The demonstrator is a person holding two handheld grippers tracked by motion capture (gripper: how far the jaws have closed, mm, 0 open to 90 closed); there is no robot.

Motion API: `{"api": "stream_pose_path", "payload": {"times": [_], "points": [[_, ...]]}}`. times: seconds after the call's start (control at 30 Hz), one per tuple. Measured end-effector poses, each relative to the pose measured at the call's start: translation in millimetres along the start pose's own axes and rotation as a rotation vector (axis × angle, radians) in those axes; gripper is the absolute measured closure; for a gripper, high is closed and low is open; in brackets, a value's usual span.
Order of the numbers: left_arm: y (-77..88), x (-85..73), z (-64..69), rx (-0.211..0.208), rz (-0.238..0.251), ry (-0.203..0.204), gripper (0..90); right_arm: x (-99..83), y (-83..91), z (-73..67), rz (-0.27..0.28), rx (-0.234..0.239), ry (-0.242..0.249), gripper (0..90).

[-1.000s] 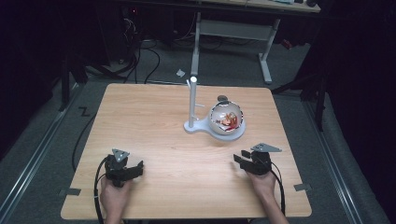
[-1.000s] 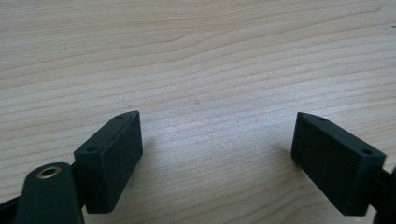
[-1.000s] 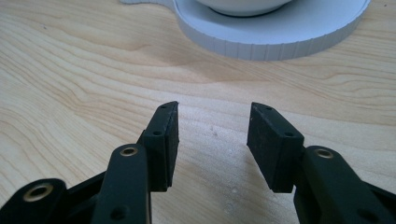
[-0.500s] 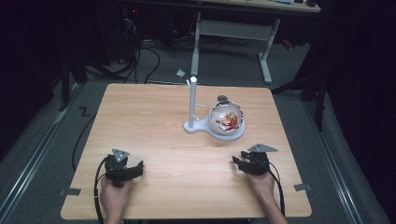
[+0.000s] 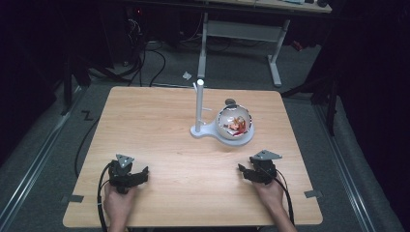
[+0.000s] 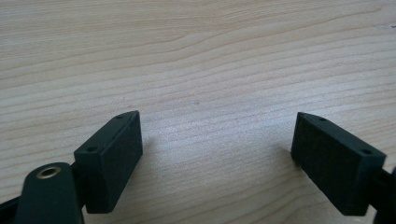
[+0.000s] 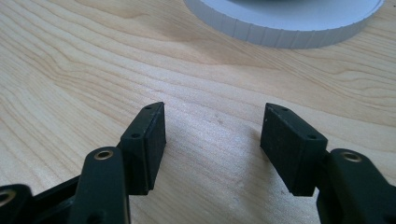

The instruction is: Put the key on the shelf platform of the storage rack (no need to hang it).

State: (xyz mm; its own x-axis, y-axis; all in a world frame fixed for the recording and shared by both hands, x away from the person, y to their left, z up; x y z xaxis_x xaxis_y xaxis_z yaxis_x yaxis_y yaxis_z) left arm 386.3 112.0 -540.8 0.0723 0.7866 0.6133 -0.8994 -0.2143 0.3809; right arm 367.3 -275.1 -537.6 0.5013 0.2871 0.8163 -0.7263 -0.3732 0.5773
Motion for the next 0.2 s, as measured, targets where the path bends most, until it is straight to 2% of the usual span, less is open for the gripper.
{"api": "stream_pose_path", "payload": {"times": [0.2], "points": [[0.0, 0.0, 0.0, 0.000, 0.000, 0.000, 16.8, -0.1, 0.1, -0.2, 0.000, -0.001, -0.001, 40.5]]}}
Point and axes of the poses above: each handheld gripper's, and its own axes: y roughly backward along the jaws, x roughly out of its top, z roughly to its right, the point moved 1 cm from there along -y, roughly forward along the jaws, and after that the axes turned 8 degrees about z, right-handed, at the moved point
